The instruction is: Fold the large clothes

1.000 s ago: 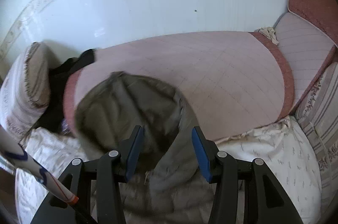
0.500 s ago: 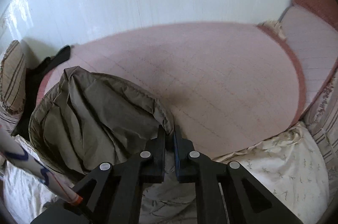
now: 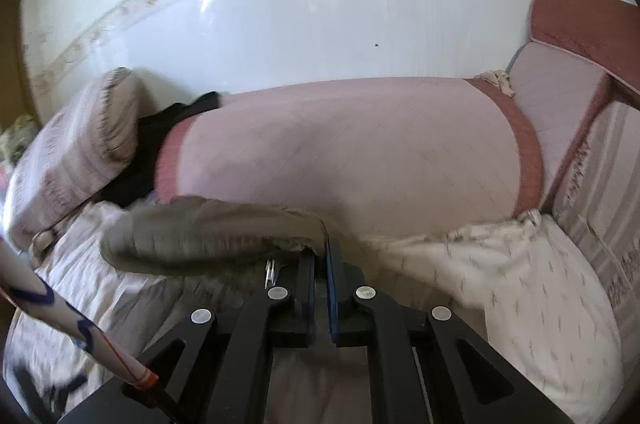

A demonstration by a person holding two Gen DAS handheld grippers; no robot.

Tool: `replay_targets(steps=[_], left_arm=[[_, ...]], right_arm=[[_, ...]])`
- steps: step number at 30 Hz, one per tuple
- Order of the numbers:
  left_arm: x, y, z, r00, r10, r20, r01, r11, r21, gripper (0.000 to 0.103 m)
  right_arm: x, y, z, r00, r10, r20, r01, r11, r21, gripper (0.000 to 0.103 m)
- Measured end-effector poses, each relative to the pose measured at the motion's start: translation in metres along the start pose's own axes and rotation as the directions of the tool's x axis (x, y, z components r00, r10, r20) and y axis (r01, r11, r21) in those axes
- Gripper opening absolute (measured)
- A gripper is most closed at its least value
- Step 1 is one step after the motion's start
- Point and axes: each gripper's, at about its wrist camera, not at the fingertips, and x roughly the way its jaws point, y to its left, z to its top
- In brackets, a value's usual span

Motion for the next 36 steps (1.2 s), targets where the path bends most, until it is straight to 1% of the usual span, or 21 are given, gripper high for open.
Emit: replay_targets(steps=[1,4,5,7,9,10,12,13,15,18,22,24,25,27,29,32,34,36], left_arm=[[-0.003,0.001,0.001,1.000,-0.004,0.008,0.004,1.000,-0.006,0.088],[-0.011,0.004,0.003,0.999,-0.018,0.027,0.019,1.000,-0.025,0.088],[-0.014,0.006,0.003,0.999,-0.026,0.034,0.028,0.999,-0.033,0.088],[-0.017,0.004,0.004,0.998,-0.036,0.044,0.038,0.999,-0.039,0.088],[-0.018,0.001,0.003,0.997,-0.051,0.051,0.053,0.998,-0.038,0.088],[-0.018,-0.002,0.002,0.997,-0.060,0.054,0.062,0.997,-0.034,0.088],[-0.017,-0.010,-0.001,0.996,-0.075,0.053,0.076,0.997,-0.023,0.088],[-0.016,-0.015,-0.002,0.996,-0.078,0.048,0.079,0.997,-0.011,0.088],[-0.013,-0.025,-0.006,0.996,-0.078,0.042,0.077,0.997,0.017,0.088],[-0.007,-0.036,-0.010,0.998,-0.047,0.041,0.044,0.997,0.068,0.088],[-0.003,-0.040,-0.012,0.999,-0.038,0.034,0.035,0.996,0.086,0.088],[-0.003,-0.041,-0.012,0.999,-0.033,0.036,0.030,0.996,0.088,0.088],[-0.003,-0.040,-0.012,0.999,-0.031,0.039,0.027,0.996,0.087,0.088],[-0.003,-0.039,-0.012,0.999,-0.028,0.042,0.024,0.997,0.080,0.088],[-0.004,-0.036,-0.011,0.999,-0.030,0.043,0.027,0.997,0.072,0.088],[-0.006,-0.034,-0.010,0.998,-0.031,0.047,0.028,0.997,0.067,0.088],[-0.007,-0.034,-0.010,0.998,-0.031,0.052,0.027,0.997,0.069,0.088],[-0.009,-0.034,-0.010,0.998,-0.030,0.055,0.026,0.997,0.070,0.088]], right_arm=[[-0.013,0.000,-0.012,1.000,0.013,0.007,-0.013,1.000,0.003,0.005],[-0.054,-0.003,-0.063,0.999,0.040,0.013,-0.040,0.999,0.031,0.005],[-0.061,-0.004,-0.074,0.999,0.040,0.016,-0.040,0.998,0.038,0.005],[-0.070,-0.009,-0.110,0.999,0.042,-0.002,-0.042,0.997,0.061,0.005],[-0.065,-0.012,-0.134,1.000,0.019,-0.021,-0.017,0.997,0.080,0.005],[-0.049,-0.016,-0.150,0.998,0.010,-0.065,-0.004,0.995,0.099,0.005],[-0.026,-0.021,-0.167,0.993,-0.017,-0.120,0.031,0.993,0.111,0.004],[-0.009,-0.026,-0.175,0.987,-0.024,-0.157,0.045,0.991,0.128,0.000],[0.012,-0.037,-0.184,0.977,0.003,-0.215,0.036,0.984,0.175,0.000],[0.020,-0.041,-0.187,0.974,0.019,-0.228,0.027,0.980,0.198,0.000],[0.010,-0.035,-0.179,0.976,0.000,-0.217,0.037,0.986,0.163,0.001],[0.000,-0.034,-0.173,0.982,0.007,-0.187,0.025,0.985,0.171,0.001],[-0.009,-0.032,-0.166,0.988,0.012,-0.155,0.016,0.985,0.174,0.001],[-0.017,-0.030,-0.157,0.993,0.020,-0.118,0.002,0.984,0.179,0.001],[-0.022,-0.020,-0.147,0.995,0.036,-0.091,-0.020,0.986,0.165,0.001],[-0.015,-0.007,-0.133,0.994,0.066,-0.089,-0.051,0.986,0.157,0.001],[-0.005,0.000,-0.126,0.990,0.093,-0.102,-0.076,0.985,0.157,0.002],[0.008,0.007,-0.122,0.989,0.103,-0.107,-0.087,0.986,0.143,0.002]])
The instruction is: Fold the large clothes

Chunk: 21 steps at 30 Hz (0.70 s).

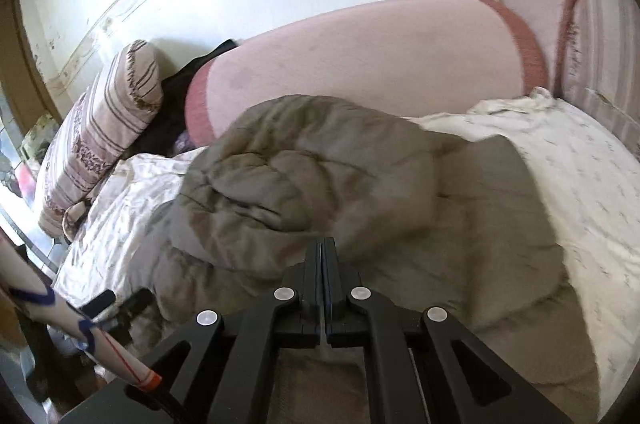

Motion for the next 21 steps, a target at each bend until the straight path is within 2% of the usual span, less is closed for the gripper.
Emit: replay_targets(steps=[6,8,10,11,13,17,19,21], left_arm=[[0.002,0.003,0.002,1.000,0.004,-0.004,-0.004,1.000,-0.007,0.088],[0.003,0.005,0.002,1.000,0.005,-0.006,-0.005,1.000,-0.011,0.088],[0.005,0.005,0.002,1.000,0.003,-0.011,-0.004,1.000,-0.013,0.088],[0.005,0.005,0.002,1.000,0.003,-0.012,-0.003,1.000,-0.014,0.088],[0.005,0.004,0.002,1.000,0.001,-0.014,-0.001,1.000,-0.012,0.088],[0.001,0.001,0.003,1.000,-0.002,-0.004,0.002,1.000,-0.004,0.088],[-0.006,0.000,0.006,1.000,0.000,0.011,0.000,1.000,-0.003,0.088],[-0.013,-0.004,0.009,1.000,0.002,0.030,-0.002,1.000,-0.004,0.088]], right_arm=[[0.040,0.031,0.003,0.998,0.041,-0.056,-0.042,0.999,-0.008,0.002],[0.055,0.035,-0.008,0.994,0.040,-0.099,-0.042,0.999,-0.014,0.002],[0.078,0.036,-0.027,0.984,0.025,-0.176,-0.030,0.999,-0.023,0.003],[0.083,0.034,-0.032,0.983,0.024,-0.183,-0.029,0.999,-0.021,0.003],[0.086,0.030,-0.038,0.984,0.035,-0.173,-0.038,0.999,-0.015,0.003],[0.074,0.030,-0.028,0.982,0.062,-0.179,-0.068,0.997,-0.026,0.003],[0.055,0.027,-0.019,0.987,0.077,-0.141,-0.082,0.996,-0.030,0.003],[0.037,0.021,-0.008,0.995,0.050,-0.087,-0.054,0.998,-0.044,0.005]])
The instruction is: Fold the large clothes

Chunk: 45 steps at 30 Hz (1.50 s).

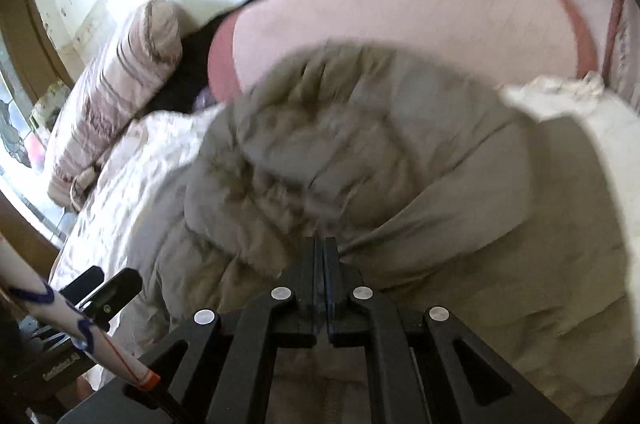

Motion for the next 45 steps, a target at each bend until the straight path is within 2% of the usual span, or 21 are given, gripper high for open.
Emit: replay_targets(steps=[4,8,11,13,14,15,19,22,26,28,30,35,39,43,45], left_arm=[[-0.001,-0.015,0.020,1.000,-0.019,0.015,0.019,1.000,0.000,0.088],[0.014,-0.043,0.039,0.999,-0.022,0.037,0.020,0.999,0.050,0.088],[0.048,-0.060,0.041,1.000,-0.011,-0.019,0.012,0.997,0.081,0.088],[0.075,-0.062,0.033,0.997,0.006,-0.081,0.002,0.996,0.088,0.088],[0.087,-0.062,0.027,0.994,0.036,-0.104,-0.026,0.995,0.093,0.089],[0.096,-0.061,0.021,0.992,0.051,-0.120,-0.039,0.995,0.096,0.091],[0.098,-0.062,0.014,0.994,0.053,-0.099,-0.043,0.994,0.102,0.092],[0.083,-0.059,0.013,0.994,0.052,-0.092,-0.044,0.995,0.088,0.092],[0.039,-0.057,-0.002,0.996,0.017,-0.082,-0.013,0.998,0.057,0.091],[0.017,-0.058,-0.014,0.998,0.021,-0.067,-0.016,0.997,0.071,0.091],[-0.008,-0.061,-0.031,0.998,0.033,-0.056,-0.027,0.995,0.095,0.091],[-0.064,-0.057,-0.072,0.998,0.034,-0.047,-0.026,0.989,0.143,0.091],[-0.109,-0.053,-0.121,0.997,0.055,-0.045,-0.046,0.982,0.183,0.091],[-0.138,-0.041,-0.169,0.995,0.086,-0.056,-0.078,0.988,0.135,0.091],[-0.148,-0.034,-0.188,0.993,0.115,-0.037,-0.110,0.988,0.113,0.091]], right_arm=[[-0.020,-0.020,0.011,0.995,-0.083,0.063,0.082,0.997,0.013,0.014],[-0.020,-0.045,0.019,0.992,-0.109,0.071,0.103,0.992,0.076,0.015],[-0.006,-0.057,0.017,0.991,-0.126,0.046,0.123,0.990,0.066,0.015],[0.015,-0.061,0.011,0.989,-0.142,-0.030,0.143,0.989,0.037,0.015],[0.023,-0.064,0.008,0.989,-0.138,-0.059,0.140,0.990,0.029,0.015],[0.027,-0.065,0.005,0.989,-0.134,-0.070,0.136,0.990,0.028,0.015],[0.030,-0.065,-0.001,0.986,-0.150,-0.078,0.151,0.988,0.013,0.015],[0.012,-0.057,0.000,0.987,-0.147,-0.062,0.148,0.989,0.008,0.016],[-0.026,-0.047,-0.004,0.992,-0.118,-0.037,0.120,0.992,0.049,0.017],[-0.048,-0.041,-0.013,0.995,-0.099,-0.024,0.100,0.992,0.070,0.024],[-0.067,-0.032,-0.026,0.996,-0.084,-0.020,0.086,0.993,0.077,0.027],[-0.117,-0.009,-0.084,0.998,-0.057,-0.037,0.058,0.997,0.046,0.028],[-0.152,0.006,-0.135,0.997,-0.063,-0.054,0.064,0.998,-0.001,0.029],[-0.172,0.009,-0.182,0.993,-0.094,-0.074,0.091,0.995,-0.037,0.030],[-0.175,0.007,-0.199,0.989,-0.116,-0.089,0.112,0.993,-0.048,0.030]])
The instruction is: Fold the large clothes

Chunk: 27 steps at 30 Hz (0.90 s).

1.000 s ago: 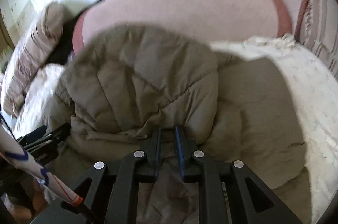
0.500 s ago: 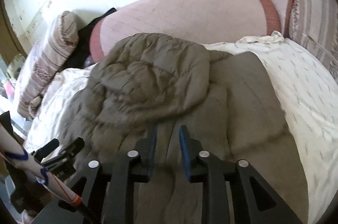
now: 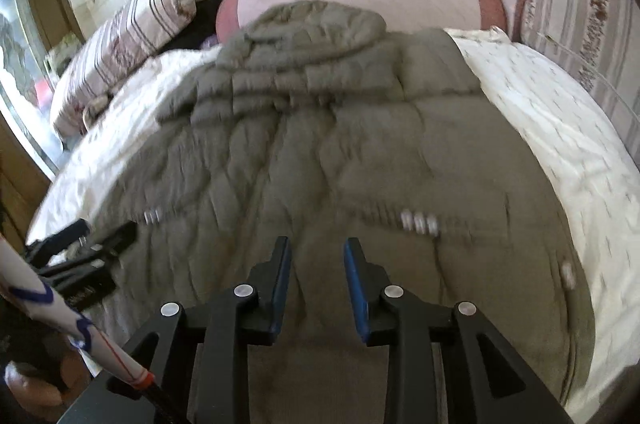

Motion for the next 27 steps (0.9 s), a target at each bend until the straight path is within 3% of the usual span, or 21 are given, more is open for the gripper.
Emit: replay_targets(steps=[6,9,18,27], left_arm=[[0.007,0.009,-0.033,0.998,0.030,-0.052,-0.032,0.999,-0.025,0.092],[0.013,0.009,-0.046,0.998,0.050,-0.028,-0.051,0.998,-0.023,0.092],[0.021,0.006,-0.055,0.997,0.069,0.045,-0.068,0.998,-0.008,0.099],[0.020,0.005,-0.058,0.995,0.079,0.066,-0.079,0.997,-0.001,0.099]], right_arm=[[0.000,-0.006,-0.028,0.998,-0.051,-0.024,0.050,0.998,-0.035,0.034],[0.006,-0.006,-0.036,0.997,-0.065,-0.036,0.064,0.997,-0.049,0.040],[0.011,0.000,-0.048,0.994,-0.112,-0.001,0.111,0.987,-0.112,0.045],[0.009,-0.003,-0.051,0.989,-0.145,0.014,0.145,0.983,-0.112,0.060]])
